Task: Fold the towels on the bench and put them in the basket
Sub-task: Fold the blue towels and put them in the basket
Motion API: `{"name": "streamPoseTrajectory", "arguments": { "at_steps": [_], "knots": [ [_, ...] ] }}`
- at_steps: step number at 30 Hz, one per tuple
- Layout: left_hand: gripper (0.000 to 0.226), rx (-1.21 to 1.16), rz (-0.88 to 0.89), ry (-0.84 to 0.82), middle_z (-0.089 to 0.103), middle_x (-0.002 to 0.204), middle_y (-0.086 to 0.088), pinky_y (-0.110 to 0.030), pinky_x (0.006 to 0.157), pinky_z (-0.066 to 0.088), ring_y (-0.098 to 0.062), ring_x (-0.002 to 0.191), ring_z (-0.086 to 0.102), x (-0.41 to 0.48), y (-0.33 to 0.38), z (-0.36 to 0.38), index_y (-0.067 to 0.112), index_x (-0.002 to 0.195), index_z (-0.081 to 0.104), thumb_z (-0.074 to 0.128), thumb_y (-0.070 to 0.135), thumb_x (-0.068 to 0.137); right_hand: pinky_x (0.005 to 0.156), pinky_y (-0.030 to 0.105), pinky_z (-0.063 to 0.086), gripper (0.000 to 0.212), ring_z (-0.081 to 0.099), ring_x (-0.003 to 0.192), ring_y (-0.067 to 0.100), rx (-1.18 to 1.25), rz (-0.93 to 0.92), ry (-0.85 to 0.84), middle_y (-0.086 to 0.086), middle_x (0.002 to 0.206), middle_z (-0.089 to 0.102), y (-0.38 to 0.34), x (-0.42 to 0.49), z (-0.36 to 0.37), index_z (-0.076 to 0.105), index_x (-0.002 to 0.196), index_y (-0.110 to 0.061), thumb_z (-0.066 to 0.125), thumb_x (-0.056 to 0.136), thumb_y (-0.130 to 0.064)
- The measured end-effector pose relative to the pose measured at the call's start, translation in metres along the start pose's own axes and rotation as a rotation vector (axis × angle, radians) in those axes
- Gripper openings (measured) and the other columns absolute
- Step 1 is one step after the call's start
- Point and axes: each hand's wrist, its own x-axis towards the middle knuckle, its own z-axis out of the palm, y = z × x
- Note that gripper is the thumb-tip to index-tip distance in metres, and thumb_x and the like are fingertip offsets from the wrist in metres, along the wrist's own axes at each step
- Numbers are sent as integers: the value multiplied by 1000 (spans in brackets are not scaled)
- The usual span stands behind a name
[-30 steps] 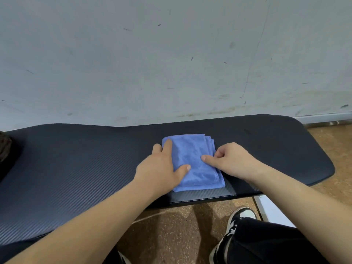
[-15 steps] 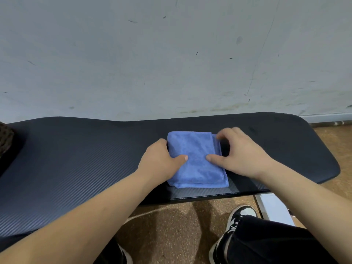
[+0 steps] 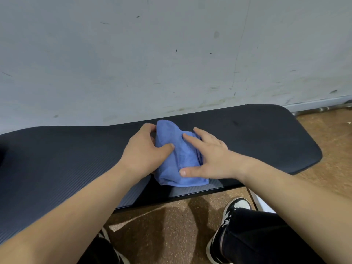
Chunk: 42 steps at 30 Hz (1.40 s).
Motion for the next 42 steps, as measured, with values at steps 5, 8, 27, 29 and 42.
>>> {"name": "streamPoseTrajectory", "arguments": {
  "at_steps": [5,8,27,29,42],
  "knots": [
    [42,138,187,27,65,93,13,-22,71,49,-3,85,63,-5,23,11,25,126,59,71,43,89,102,29,43,76,50,112,8,190,68,156,-12,111,47,14,-3,-11,48,148,-36,70,82,-67],
    [28,108,232,-56,69,96,11,-31,80,56,-7,82,67,-8,35,26,24,117,65,66,39,94,73,18,40,29,50,68,-2,254,46,85,-17,81,53,20,-3,-9,65,122,-41,64,93,-47],
    [99,478,279,94,43,149,-4,-49,103,47,-30,129,44,-5,2,77,20,155,38,59,76,75,65,31,43,37,49,66,16,519,206,192,1,69,54,22,8,-18,58,80,-2,57,101,-33],
    [108,459,51,-30,51,143,2,-46,105,47,-26,128,50,0,5,65,24,150,38,64,85,64,62,27,45,34,50,64,16,510,214,195,0,68,54,22,10,-17,59,78,-8,59,100,-34],
    [50,-166,82,-256,75,104,6,-24,73,62,-13,89,73,-21,8,-21,34,111,67,86,9,72,109,37,51,88,64,122,6,750,52,7,-8,132,67,-6,2,-33,46,152,-25,90,76,-29]
  ]
}}
